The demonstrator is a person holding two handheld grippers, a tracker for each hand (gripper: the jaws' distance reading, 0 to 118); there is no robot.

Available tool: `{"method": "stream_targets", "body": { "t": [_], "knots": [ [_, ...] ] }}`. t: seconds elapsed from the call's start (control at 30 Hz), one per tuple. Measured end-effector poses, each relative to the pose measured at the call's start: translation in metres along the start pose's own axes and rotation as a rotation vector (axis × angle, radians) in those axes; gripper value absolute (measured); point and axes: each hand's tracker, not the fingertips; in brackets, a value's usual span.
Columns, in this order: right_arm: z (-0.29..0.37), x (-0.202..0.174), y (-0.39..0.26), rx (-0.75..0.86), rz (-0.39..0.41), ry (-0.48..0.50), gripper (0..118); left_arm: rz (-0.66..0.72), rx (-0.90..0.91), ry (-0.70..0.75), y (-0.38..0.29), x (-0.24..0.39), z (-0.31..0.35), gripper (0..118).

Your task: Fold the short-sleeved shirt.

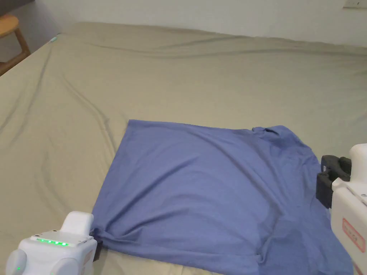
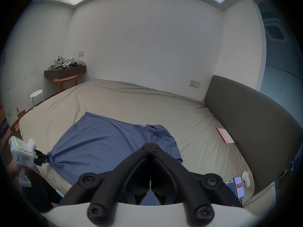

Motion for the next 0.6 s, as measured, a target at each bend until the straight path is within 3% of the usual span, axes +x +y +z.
{"method": "stream_targets", "body": {
  "t": [0.07,0.13,0.17,0.23,0.27,0.3,0.43,0.53,0.6],
  "knots": [
    [-0.001,0.010,-0.012,-0.037,-0.011,-0.016,4,0.001,0.023,0.002,0.005,-0.003,0.011,8],
    [-0.005,0.024,-0.031,-0.117,-0.052,-0.017,21,0.012,0.050,-0.005,0.007,-0.004,0.022,8],
    [-0.009,0.032,-0.043,-0.173,-0.068,-0.020,21,0.022,0.057,-0.008,0.009,-0.004,0.025,8],
    [-0.018,0.047,-0.074,-0.299,-0.084,-0.021,79,0.027,0.062,-0.012,0.009,-0.003,0.032,8],
    [-0.024,0.053,-0.092,-0.372,-0.092,-0.005,100,0.028,0.063,-0.013,0.009,-0.002,0.034,8],
    [-0.027,0.058,-0.110,-0.424,-0.105,-0.013,106,0.027,0.063,-0.012,0.008,-0.001,0.035,8],
    [-0.042,0.067,-0.184,-0.630,-0.119,-0.040,106,0.002,0.048,0.010,0.007,0.004,0.033,8],
    [-0.047,0.070,-0.217,-0.707,-0.209,-0.002,106,0.003,0.021,0.017,0.005,0.007,0.031,8],
    [-0.050,0.068,-0.223,-0.692,-0.197,0.001,106,0.004,0.011,0.024,0.005,0.009,0.031,8]
  ]
}}
